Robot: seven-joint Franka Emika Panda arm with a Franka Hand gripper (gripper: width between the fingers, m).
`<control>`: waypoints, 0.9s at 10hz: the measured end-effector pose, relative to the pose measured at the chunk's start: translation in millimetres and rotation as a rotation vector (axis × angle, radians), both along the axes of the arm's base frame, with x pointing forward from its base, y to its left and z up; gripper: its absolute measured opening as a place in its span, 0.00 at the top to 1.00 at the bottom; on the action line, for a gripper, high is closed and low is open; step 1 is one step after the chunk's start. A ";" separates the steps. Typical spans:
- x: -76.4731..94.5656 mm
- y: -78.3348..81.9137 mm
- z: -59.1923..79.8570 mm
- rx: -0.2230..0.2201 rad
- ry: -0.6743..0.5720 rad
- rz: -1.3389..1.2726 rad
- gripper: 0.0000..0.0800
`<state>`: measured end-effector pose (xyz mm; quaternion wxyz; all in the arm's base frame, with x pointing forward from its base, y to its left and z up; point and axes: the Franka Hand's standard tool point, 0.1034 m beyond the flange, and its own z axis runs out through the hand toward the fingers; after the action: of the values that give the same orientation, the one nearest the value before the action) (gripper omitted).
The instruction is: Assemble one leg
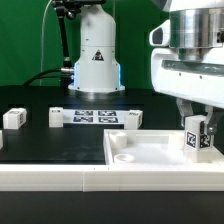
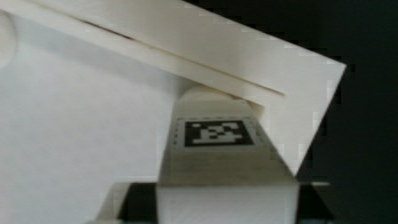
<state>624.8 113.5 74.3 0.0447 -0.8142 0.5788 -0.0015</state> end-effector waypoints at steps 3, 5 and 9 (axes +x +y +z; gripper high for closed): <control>-0.5 0.5 -0.1 0.007 0.006 -0.054 0.63; -0.5 0.2 -0.2 0.003 0.003 0.004 0.42; -2.2 -0.3 -1.8 -0.024 -0.019 0.462 0.19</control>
Offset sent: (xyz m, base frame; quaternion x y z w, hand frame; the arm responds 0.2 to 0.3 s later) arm 0.0000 0.0000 0.0000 0.0000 0.0000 -0.0650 0.9979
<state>622.6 113.2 72.5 0.0398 -0.9256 0.3764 -0.0058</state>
